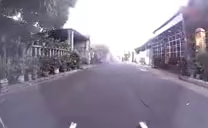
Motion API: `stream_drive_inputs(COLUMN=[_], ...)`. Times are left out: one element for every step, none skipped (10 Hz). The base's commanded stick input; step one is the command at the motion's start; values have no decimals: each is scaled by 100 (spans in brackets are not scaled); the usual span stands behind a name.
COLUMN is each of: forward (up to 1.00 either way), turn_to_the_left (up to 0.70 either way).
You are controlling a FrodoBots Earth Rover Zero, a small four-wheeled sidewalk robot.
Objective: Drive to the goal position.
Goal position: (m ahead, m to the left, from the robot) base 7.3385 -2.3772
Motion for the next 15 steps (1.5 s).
stream_drive_inputs(forward=[70,70,70,70,70,70,70,70,70,70,70,70,70,70,70], turn_to_the_left=[0,0,0,0,0,0,0,0,-3,-11,-28,-27,-4,0,0])
